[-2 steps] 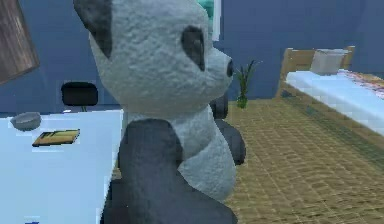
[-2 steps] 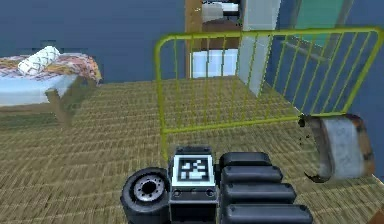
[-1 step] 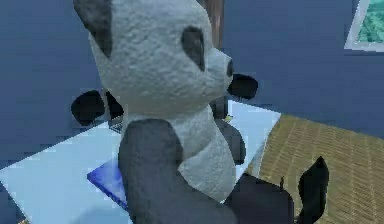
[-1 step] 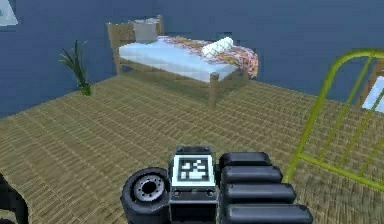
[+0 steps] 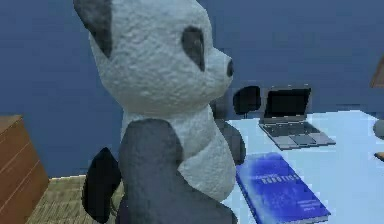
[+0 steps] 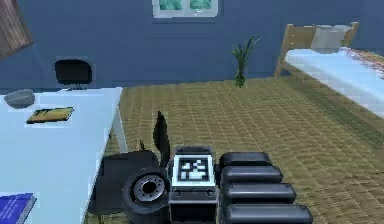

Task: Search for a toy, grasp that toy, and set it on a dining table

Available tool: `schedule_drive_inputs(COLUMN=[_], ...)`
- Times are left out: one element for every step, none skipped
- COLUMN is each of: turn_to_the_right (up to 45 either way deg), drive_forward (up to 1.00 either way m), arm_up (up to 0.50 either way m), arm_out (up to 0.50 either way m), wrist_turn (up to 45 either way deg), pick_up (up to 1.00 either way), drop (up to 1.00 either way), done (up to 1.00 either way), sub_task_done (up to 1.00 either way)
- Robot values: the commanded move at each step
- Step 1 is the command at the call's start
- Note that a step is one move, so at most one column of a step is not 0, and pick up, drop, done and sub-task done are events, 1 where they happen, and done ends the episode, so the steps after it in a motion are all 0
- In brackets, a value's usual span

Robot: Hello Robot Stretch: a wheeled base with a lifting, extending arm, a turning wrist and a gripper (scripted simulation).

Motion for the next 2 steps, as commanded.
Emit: schedule_drive_inputs(turn_to_the_right=[-45.0, -15.0], drive_forward=[0.00, 0.00], arm_up=[0.00, 0.00], arm_out=[0.00, 0.00], wrist_turn=[0.0, 0.0], pick_up=[0.00, 0.00], drop=[0.00, 0.00], done=[0.00, 0.00], sub_task_done=[0.00, 0.00])
